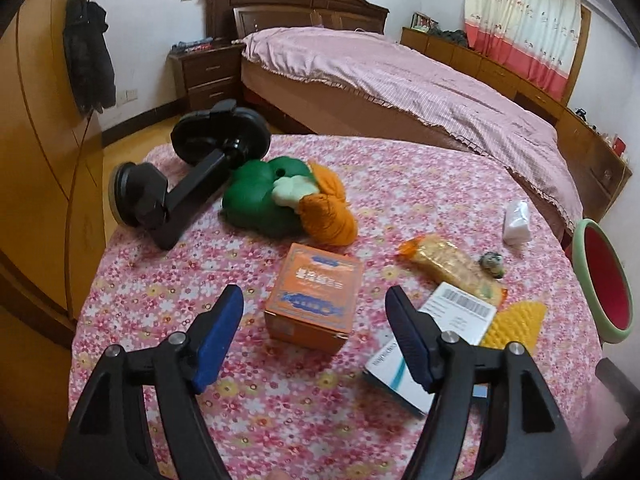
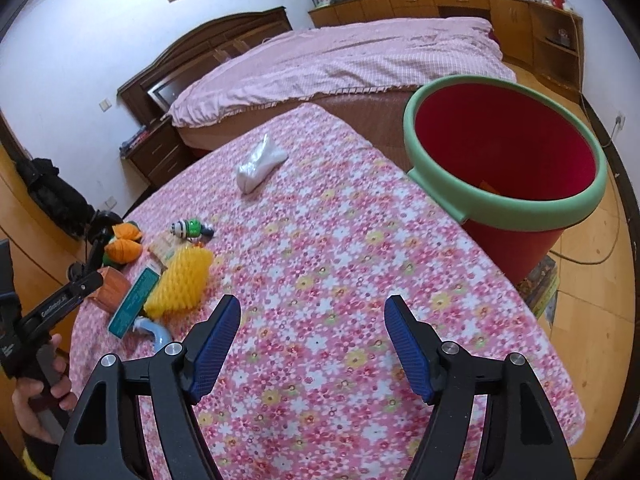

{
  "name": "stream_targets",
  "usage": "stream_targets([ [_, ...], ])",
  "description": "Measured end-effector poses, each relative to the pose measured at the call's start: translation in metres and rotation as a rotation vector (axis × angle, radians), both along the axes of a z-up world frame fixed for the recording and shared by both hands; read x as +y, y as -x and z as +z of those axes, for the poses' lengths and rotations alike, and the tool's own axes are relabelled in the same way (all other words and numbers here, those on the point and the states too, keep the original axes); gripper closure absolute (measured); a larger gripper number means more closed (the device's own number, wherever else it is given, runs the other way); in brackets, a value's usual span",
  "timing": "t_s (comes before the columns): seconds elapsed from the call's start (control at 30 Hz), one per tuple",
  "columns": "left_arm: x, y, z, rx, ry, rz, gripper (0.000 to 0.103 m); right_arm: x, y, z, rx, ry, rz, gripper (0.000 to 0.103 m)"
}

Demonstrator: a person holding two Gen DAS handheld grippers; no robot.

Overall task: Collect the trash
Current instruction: 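Grasp the orange box with the left tool while the right tool grasps the yellow foam net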

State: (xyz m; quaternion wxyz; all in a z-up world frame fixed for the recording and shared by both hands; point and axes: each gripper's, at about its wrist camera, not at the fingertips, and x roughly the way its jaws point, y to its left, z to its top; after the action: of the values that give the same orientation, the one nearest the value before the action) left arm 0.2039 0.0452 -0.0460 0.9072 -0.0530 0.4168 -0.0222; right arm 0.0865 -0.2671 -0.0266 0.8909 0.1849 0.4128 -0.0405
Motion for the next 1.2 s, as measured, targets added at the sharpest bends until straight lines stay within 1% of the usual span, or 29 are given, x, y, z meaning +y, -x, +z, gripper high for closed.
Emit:
stream_targets([
  [0.13,0.001,-0.005,-0.008,0.020,0.011,-0.001,0.030,0.004,-0.003,-0.003,0.013,0.008,0.004,0.027],
  [0.27,0.003,-0.011,-0.019,0.060,0.068,-0.004,0.031,0.006,-0.006,-0.006,0.033,0.025,-0.002,0.027],
  [0.37,0.003,-0.012,-0.024,0.066,0.088,-0.006,0.043,0.008,-0.010,-0.008,0.046,0.024,0.002,0.027],
  [0.4,0.004,-0.012,-0.025,0.066,0.098,-0.013,0.050,0.009,-0.011,-0.008,0.047,0.027,0.004,0.027],
  [0.43,0.004,-0.013,-0.027,0.070,0.115,-0.023,0.053,0.010,-0.012,-0.008,0.050,0.031,0.005,0.027],
  [0.47,0.004,-0.013,-0.028,0.070,0.129,-0.025,0.053,0.012,-0.013,-0.009,0.052,0.033,0.006,0.027],
  [0.57,0.005,-0.008,-0.023,0.046,0.145,-0.028,0.053,0.018,-0.019,-0.011,0.060,0.023,0.025,0.027],
  [0.7,0.008,0.005,-0.012,0.002,0.145,-0.019,0.053,0.031,-0.026,-0.012,0.065,0.022,0.049,0.027],
  [0.77,0.010,0.014,-0.007,-0.026,0.132,0.000,0.053,0.037,-0.030,-0.013,0.069,-0.002,0.063,0.027],
  [0.87,0.010,0.023,-0.002,-0.062,0.110,0.019,0.053,0.045,-0.039,-0.019,0.082,-0.065,0.081,0.027],
  [0.97,0.010,0.029,-0.001,-0.076,0.113,0.003,0.053,0.055,-0.043,-0.021,0.085,-0.104,0.096,0.027],
  [1.1,0.012,0.036,0.002,-0.118,0.131,-0.015,0.053,0.071,-0.047,-0.018,0.060,-0.113,0.106,0.027],
  [1.2,0.012,0.039,0.003,-0.150,0.130,-0.028,0.053,0.080,-0.053,-0.018,0.049,-0.125,0.102,0.027],
])
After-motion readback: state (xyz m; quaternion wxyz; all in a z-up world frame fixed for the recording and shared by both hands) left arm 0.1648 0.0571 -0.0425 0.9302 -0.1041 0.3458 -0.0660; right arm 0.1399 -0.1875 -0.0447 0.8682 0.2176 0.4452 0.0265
